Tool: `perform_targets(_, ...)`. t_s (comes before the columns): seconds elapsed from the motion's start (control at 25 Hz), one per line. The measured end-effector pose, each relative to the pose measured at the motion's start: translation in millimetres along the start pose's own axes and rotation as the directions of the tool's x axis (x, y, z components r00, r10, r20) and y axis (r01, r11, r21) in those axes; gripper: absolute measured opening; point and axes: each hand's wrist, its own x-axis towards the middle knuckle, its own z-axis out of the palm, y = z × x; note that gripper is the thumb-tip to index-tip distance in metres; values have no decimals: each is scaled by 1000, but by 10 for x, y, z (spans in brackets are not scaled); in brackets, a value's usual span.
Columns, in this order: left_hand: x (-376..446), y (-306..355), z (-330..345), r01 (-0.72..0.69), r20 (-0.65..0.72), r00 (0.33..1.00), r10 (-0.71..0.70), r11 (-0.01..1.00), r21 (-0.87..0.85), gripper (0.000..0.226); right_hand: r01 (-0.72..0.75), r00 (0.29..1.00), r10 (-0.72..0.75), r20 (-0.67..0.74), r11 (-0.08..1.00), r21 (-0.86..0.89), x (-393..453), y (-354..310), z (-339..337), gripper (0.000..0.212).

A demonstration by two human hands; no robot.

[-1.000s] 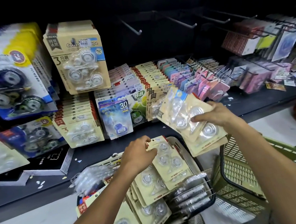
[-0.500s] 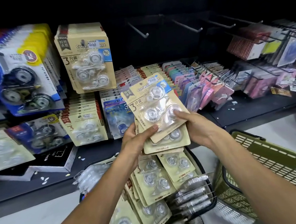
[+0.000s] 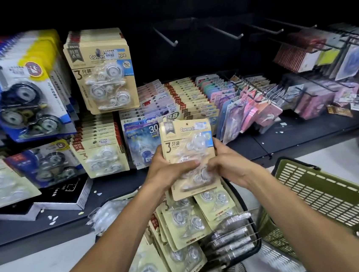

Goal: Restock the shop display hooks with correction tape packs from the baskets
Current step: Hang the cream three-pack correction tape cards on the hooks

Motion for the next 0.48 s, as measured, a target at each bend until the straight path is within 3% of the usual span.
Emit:
perform_targets(0.12, 48, 15, -68, -13, -122, 993, 11, 1000, -17, 64, -85, 996, 86, 2, 983, 162, 76, 192, -106, 45)
perform_targets(0.2, 84, 10, -175, -33, -231, 973, 21, 998, -48, 58, -212, 959, 175, -222, 965, -155, 203, 405, -204, 20)
perform_targets(0.24, 111, -9, -236, -38, -266, 964, 23, 998, -50, 56, -313, 922, 184, -340, 872, -376, 283, 578, -281, 18)
perform_targets(0.32, 155, -62, -343, -31, -303, 953, 20, 999, -30, 59, -438, 881, 209, -425, 702, -562, 391, 936, -410, 25)
perform_targets(0.4, 177, -108, -421, -12, -310, 951, 16, 1000, 14, 62, -483, 856, 247, -454, 693, -535, 388, 1140, -431, 28)
perform_targets(0.48, 192, -128, -485, -4, -306, 952, 18, 999, 48, 60, -490, 847, 292, -445, 752, -440, 371, 1156, -413, 29)
